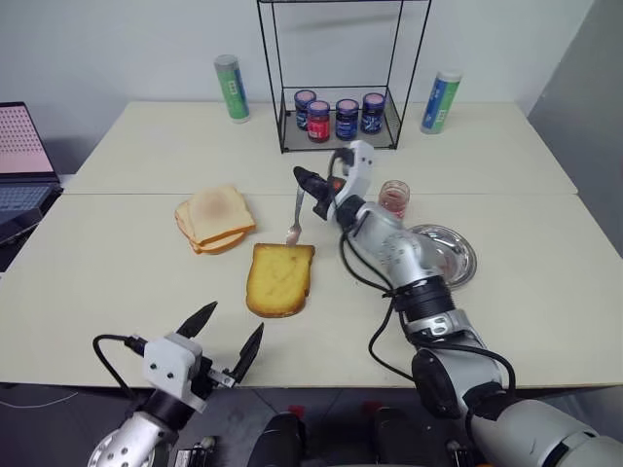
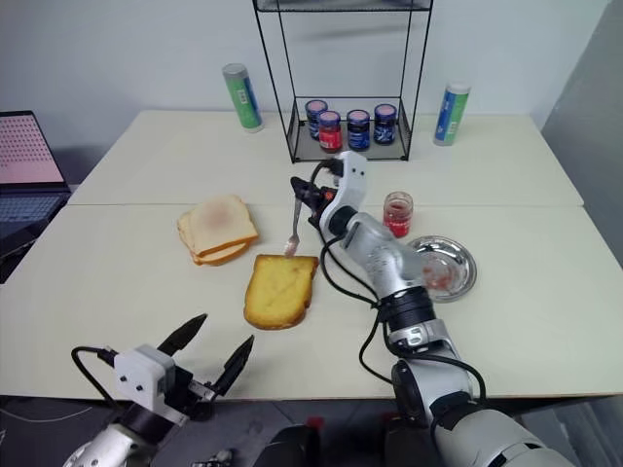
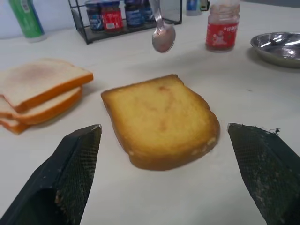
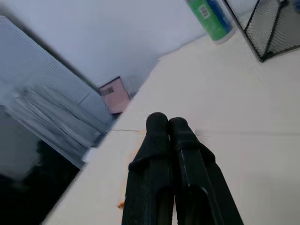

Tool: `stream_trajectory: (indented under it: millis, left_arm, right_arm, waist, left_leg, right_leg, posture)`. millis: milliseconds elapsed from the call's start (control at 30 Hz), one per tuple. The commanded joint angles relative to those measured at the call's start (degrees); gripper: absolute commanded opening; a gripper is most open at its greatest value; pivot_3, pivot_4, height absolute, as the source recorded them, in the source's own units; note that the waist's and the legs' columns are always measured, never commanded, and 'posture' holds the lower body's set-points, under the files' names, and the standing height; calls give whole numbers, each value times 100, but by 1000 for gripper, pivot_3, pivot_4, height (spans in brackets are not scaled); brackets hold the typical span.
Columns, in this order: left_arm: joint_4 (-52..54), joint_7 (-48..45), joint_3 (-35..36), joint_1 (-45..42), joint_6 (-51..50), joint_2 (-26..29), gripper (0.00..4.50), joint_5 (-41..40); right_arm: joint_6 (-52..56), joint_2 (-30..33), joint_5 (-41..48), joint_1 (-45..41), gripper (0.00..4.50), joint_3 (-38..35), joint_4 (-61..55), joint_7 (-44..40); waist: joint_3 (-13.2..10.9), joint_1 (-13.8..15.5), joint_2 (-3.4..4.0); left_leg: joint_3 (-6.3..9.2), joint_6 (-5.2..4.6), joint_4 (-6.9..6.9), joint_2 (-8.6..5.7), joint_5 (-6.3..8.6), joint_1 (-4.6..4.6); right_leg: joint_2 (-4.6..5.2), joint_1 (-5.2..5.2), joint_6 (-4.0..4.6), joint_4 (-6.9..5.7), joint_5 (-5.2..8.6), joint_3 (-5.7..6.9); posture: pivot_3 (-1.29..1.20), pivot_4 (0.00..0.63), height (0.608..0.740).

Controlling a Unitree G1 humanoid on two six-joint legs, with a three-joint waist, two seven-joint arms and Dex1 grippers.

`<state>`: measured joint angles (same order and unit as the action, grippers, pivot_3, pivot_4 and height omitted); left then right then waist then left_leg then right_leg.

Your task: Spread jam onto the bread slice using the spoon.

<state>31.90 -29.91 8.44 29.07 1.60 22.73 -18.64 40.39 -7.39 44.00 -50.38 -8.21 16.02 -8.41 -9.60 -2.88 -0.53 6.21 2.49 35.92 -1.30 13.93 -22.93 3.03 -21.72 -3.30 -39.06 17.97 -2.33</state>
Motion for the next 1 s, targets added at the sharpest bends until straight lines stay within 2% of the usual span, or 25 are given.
stream_trajectory:
  millis: [33,167,267,367,533,733,833,1000]
  left_arm:
    - [428,-379,-175,-685,-874,511,4500,-610]
    - [393,-588,-484,-2213,-2186,1014,4500,-1401]
    - [354,-875,-987,-3078,-2706,1166,4500,-1486]
    - [130,-934,-1302,-3770,-3095,1070,4500,-1562]
    - [-450,-1140,-1746,-4583,-3267,866,4500,-1359]
    - [-996,-1301,-2125,-5077,-3137,675,4500,-921]
    - [-1306,-1431,-2341,-5281,-2929,703,4500,-515]
    - [-1295,-1515,-2309,-5318,-2988,622,4500,-483]
  right_arm:
    - [1026,275,1130,105,32,-679,-1360,647]
    - [1417,820,1636,429,32,-1228,-2421,1409]
    - [1458,1358,1529,723,32,-1341,-3092,1676]
    - [1349,1723,1394,1080,32,-1520,-3455,1933]
    - [991,2006,1233,1723,32,-1948,-3640,2174]
    - [378,2084,844,2240,32,-1990,-3202,1792]
    - [-166,2208,431,2365,32,-1983,-2250,1168]
    - [-518,2207,427,2296,32,-2079,-1312,513]
  waist:
    - [-1,24,1]
    - [0,66,0]
    - [2,68,-3]
    - [1,-56,-1]
    - [1,-91,-1]
    - [1,-61,-1]
    - [0,-45,0]
    - [-2,-32,2]
  left_leg:
    - [-3,0,1,-1,0,0]
    - [2,0,5,-6,0,-3]
    - [-5,0,11,-9,0,-3]
    - [-16,0,3,-10,0,0]
    - [-27,-1,1,-8,0,1]
    - [-40,-1,5,-9,-1,3]
    - [-48,-1,5,-9,0,3]
    - [-52,-1,4,-6,0,4]
  right_leg:
    - [1,0,0,0,0,-2]
    - [1,2,-1,-2,0,6]
    - [0,7,-2,0,-1,9]
    - [0,2,-3,1,-1,-8]
    - [-20,0,-2,-3,-1,-5]
    - [-22,3,-2,-1,-1,-13]
    - [-22,2,-2,-1,-1,-15]
    - [-20,4,-2,2,-1,-16]
  posture:
    - [0,150,740]
    - [0,150,740]
    - [0,150,740]
    - [0,150,740]
    - [0,150,740]
    - [0,150,740]
    - [0,150,740]
    - [0,150,740]
